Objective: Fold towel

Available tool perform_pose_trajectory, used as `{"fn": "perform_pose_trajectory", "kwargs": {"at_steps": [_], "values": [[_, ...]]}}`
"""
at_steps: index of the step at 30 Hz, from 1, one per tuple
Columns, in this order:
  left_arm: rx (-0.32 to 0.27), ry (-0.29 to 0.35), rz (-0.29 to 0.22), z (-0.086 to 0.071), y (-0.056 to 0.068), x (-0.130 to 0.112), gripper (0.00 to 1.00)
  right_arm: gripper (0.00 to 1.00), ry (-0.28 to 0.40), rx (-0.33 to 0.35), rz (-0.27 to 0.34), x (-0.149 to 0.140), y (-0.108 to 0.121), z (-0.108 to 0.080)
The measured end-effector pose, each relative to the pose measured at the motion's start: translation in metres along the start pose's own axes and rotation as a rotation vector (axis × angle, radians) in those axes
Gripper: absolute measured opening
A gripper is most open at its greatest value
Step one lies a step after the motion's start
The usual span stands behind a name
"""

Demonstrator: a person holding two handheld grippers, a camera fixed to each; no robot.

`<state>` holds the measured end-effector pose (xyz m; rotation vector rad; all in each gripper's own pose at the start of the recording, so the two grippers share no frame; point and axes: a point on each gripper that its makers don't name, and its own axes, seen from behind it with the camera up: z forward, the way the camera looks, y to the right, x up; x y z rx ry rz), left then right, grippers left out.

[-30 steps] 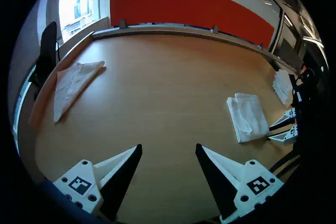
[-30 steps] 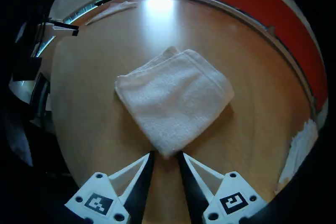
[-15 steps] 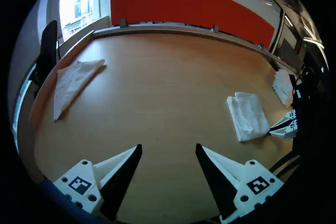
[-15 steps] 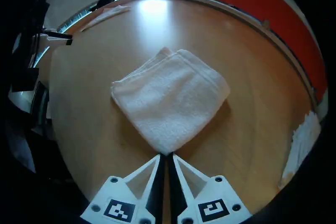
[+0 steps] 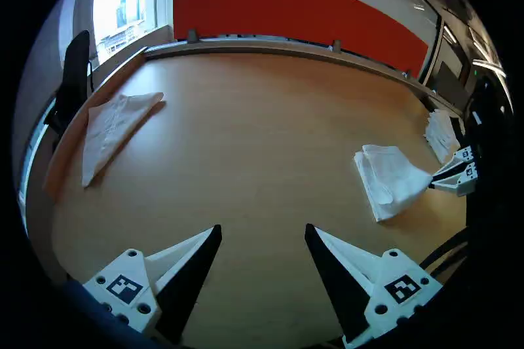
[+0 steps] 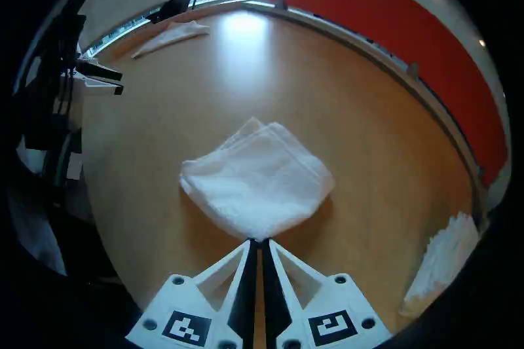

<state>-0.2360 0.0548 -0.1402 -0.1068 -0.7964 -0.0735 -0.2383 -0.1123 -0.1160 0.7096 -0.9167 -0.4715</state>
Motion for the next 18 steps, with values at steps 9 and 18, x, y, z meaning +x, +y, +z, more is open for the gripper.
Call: {"fn": "perform_pose_trajectory", "kwargs": {"at_steps": [9, 18], "values": [[-0.016, 0.036, -0.009, -0.004, 0.008, 0.014, 0.94, 0.05, 0.086, -0.046, -0.075, 0.071, 0.017, -0.034], [-0.030, 0.069, -0.002, -0.009, 0.016, 0.029, 0.94, 0.04, 0.168, -0.084, -0.129, 0.122, 0.031, -0.072]]}}
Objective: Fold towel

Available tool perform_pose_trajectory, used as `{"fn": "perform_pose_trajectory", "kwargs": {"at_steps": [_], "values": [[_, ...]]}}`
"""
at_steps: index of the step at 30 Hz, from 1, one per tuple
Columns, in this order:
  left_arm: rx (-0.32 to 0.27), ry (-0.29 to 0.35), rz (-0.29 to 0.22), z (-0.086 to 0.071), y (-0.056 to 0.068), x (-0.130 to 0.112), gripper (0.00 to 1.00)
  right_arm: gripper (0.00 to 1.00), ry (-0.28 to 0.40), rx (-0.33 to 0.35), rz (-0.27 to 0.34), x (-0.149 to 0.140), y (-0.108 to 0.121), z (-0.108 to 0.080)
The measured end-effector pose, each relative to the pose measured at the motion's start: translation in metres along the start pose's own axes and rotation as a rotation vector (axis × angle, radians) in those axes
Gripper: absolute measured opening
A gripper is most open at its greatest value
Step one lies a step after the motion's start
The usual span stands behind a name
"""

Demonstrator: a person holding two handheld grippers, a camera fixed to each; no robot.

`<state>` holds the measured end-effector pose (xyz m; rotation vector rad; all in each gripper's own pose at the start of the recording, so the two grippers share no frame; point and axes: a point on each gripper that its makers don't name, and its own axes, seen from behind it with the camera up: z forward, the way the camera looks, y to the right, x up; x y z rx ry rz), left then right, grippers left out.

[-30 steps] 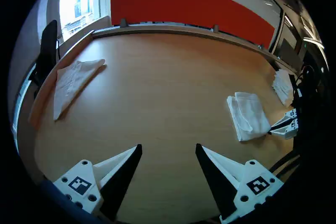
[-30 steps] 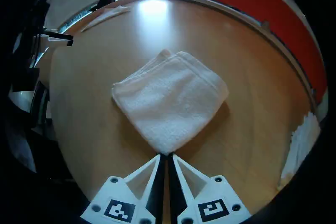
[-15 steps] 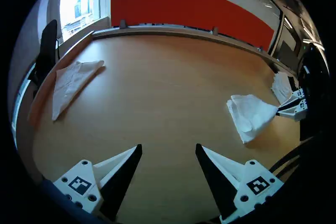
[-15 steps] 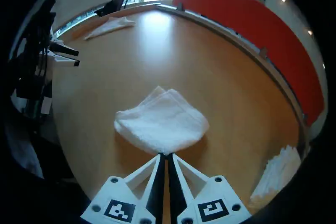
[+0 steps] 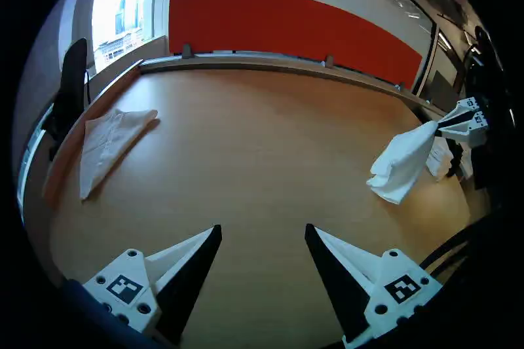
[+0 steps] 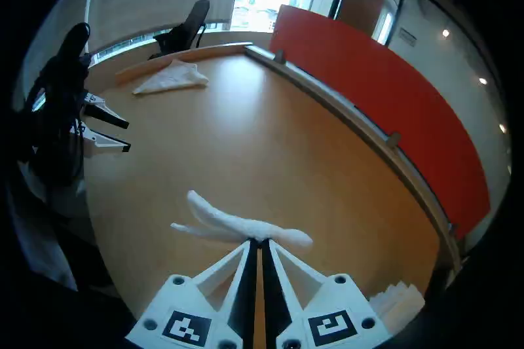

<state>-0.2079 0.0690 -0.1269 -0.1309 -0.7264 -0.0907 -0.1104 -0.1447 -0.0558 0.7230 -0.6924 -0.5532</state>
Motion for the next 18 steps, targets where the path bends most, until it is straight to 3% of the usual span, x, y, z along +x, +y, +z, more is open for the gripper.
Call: {"fn": "perform_pose_trajectory", "kwargs": {"at_steps": [18], "values": [[-0.008, 0.016, 0.002, -0.004, 0.006, 0.005, 0.94, 0.05, 0.003, -0.086, 0.001, 0.002, 0.070, -0.039]]}}
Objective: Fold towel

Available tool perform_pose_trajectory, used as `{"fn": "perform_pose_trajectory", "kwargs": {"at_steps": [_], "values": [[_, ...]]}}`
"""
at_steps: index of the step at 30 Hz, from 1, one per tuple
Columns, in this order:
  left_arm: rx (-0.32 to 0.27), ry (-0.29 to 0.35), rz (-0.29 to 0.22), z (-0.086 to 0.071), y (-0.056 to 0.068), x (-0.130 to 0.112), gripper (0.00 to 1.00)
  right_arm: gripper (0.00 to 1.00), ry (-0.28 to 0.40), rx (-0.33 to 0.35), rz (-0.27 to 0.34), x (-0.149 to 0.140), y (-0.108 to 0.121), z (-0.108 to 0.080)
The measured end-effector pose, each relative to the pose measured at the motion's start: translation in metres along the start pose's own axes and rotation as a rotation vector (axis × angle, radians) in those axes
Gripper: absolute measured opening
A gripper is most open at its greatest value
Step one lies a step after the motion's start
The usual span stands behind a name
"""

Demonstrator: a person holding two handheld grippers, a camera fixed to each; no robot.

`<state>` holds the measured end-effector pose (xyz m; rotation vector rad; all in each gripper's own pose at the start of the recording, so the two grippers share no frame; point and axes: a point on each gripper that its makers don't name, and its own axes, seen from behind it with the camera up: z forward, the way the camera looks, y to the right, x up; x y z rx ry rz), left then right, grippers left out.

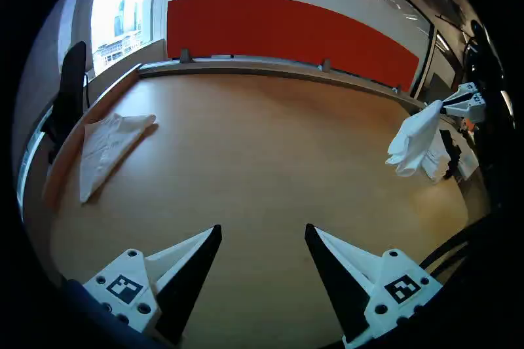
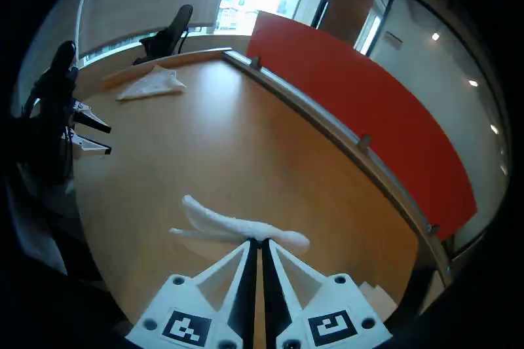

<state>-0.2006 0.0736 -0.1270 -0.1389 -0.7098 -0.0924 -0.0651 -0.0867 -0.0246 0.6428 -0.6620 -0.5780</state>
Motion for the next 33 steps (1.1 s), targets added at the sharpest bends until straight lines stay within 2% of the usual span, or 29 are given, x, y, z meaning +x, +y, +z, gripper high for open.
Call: {"fn": "perform_pose_trajectory", "kwargs": {"at_steps": [18, 33], "values": [[0.022, -0.005, -0.001, 0.000, 0.000, 0.002, 0.94, 0.05, -0.057, -0.082, 0.030, -0.024, 0.104, -0.010], [0.038, -0.018, 0.000, 0.006, 0.007, 0.005, 0.94, 0.05, -0.108, -0.133, 0.028, -0.043, 0.178, -0.013]]}}
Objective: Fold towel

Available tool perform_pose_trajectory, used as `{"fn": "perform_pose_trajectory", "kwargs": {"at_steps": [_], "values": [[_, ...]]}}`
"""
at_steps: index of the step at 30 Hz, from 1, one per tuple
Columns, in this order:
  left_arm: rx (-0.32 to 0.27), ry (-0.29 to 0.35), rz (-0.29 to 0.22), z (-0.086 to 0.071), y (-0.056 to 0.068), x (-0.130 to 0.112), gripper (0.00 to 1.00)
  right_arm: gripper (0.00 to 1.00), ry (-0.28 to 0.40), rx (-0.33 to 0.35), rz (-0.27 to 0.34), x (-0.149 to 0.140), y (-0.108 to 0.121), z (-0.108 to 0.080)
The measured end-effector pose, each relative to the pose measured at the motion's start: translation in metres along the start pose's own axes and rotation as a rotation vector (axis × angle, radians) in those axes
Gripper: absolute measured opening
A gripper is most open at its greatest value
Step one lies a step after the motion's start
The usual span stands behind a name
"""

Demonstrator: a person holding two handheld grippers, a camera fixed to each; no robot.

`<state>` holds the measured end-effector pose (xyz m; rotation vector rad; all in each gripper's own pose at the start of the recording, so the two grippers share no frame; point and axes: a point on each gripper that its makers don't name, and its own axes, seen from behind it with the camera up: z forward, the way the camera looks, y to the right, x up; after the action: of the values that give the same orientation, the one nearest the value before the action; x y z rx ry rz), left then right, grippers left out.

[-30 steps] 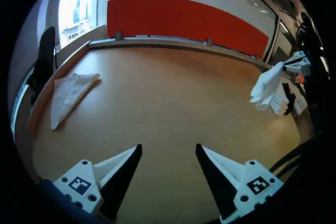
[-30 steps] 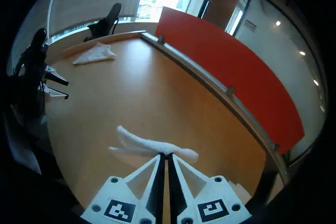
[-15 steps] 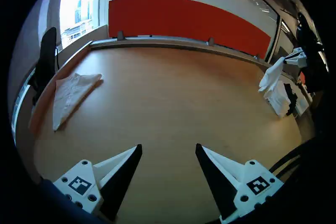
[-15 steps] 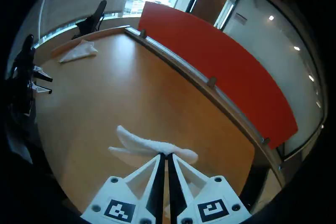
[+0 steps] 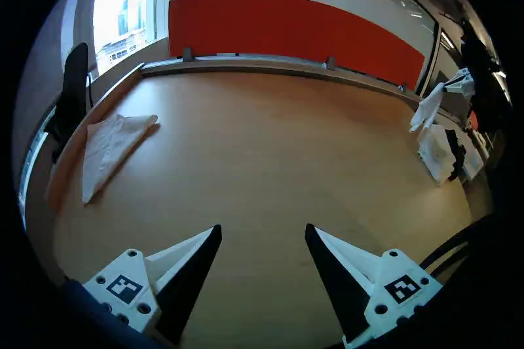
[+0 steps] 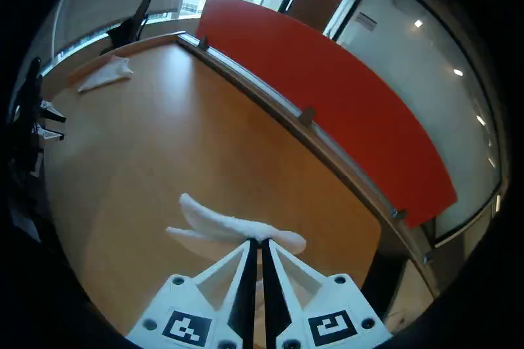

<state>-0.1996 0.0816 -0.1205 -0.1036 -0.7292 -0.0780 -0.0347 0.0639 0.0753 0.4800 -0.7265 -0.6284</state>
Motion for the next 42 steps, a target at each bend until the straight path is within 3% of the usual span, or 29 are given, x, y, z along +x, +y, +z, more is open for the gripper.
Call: {"fn": "perform_pose_trajectory", "kwargs": {"at_steps": [23, 30, 42], "values": [[0.019, -0.020, 0.004, 0.004, 0.004, 0.001, 0.94, 0.05, -0.064, -0.084, 0.029, -0.020, 0.091, 0.003], [0.017, -0.023, 0.006, 0.006, 0.007, 0.002, 0.94, 0.05, -0.079, -0.105, 0.028, -0.026, 0.107, 0.000], [0.007, -0.020, 0.014, 0.008, 0.012, 0.007, 0.94, 0.05, -0.089, -0.122, 0.037, -0.039, 0.114, -0.007]]}}
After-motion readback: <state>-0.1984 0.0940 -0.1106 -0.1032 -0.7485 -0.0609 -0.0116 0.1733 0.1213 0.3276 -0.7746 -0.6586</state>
